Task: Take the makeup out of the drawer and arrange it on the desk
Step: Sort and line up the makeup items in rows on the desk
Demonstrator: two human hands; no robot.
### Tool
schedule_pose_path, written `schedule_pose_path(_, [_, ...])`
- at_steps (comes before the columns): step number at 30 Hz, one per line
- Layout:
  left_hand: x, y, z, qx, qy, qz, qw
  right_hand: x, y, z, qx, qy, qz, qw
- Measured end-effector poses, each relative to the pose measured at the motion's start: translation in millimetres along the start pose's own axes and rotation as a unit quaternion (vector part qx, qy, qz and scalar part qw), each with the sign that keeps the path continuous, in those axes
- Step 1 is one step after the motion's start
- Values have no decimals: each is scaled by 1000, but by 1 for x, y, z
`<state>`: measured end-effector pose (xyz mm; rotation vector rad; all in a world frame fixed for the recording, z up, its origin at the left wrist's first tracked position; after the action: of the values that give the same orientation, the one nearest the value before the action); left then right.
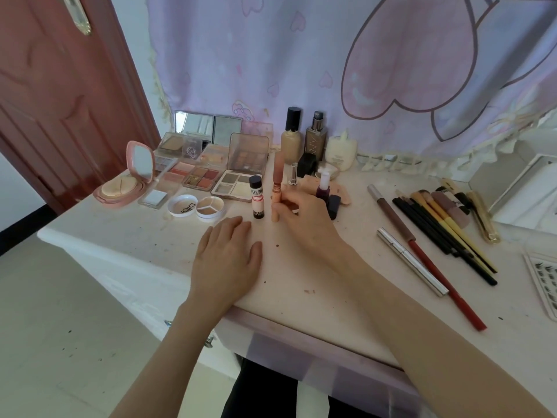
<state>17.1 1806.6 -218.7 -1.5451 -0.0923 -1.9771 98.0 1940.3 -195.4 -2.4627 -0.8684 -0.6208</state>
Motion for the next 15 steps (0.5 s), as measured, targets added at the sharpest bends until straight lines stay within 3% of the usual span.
schedule_pose_path(5, [-10,-1,-3,-5,-89,-59,994,-3,1,3,-1,10,0,1000])
schedule_pose_path(15, [-10,0,-3,-2,-111,-80,991,-7,1,11,-3,29,6,1000])
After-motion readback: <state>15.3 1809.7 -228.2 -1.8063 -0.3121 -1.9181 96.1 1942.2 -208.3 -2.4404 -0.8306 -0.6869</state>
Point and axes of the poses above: each hand's wrist, its own y-axis away from the middle knuckle, its own x-axis out of the back of the hand, z = x × y, the point moved 1 cm from there along -y, towards the middle knuckle, and after that the axes turned 1 degree about -x, right-handed, at the moved point
